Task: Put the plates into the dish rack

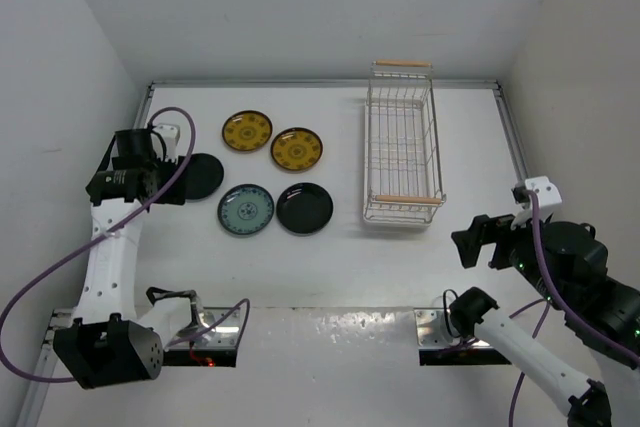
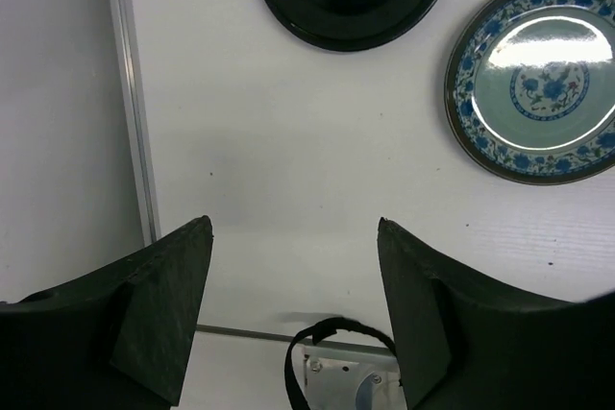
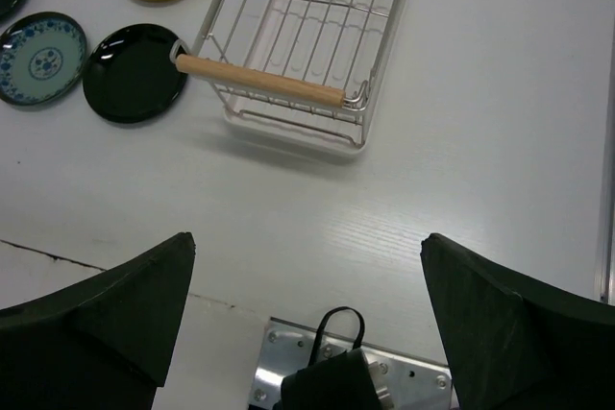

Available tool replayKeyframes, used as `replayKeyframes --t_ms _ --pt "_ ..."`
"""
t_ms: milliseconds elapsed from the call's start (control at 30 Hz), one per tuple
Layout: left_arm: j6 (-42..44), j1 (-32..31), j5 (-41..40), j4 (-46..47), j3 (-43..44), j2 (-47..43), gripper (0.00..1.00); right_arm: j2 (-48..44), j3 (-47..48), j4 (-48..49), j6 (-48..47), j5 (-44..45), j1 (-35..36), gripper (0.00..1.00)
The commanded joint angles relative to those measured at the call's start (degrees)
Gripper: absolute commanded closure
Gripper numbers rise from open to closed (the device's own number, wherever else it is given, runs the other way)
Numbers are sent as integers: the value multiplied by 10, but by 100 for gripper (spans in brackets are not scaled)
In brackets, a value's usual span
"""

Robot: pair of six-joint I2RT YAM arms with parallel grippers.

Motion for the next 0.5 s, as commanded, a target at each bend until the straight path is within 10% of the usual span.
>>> replayKeyframes --t_ms 0,300,467 --pt "0 10 32 13 11 -26 25 -6 10 -11 7 19 0 0" --pt "0 16 39 13 11 -72 21 71 -1 47 -30 5 -2 0" --pt "5 21 55 53 -2 -78 0 156 -4 239 -64 -97 -1 0"
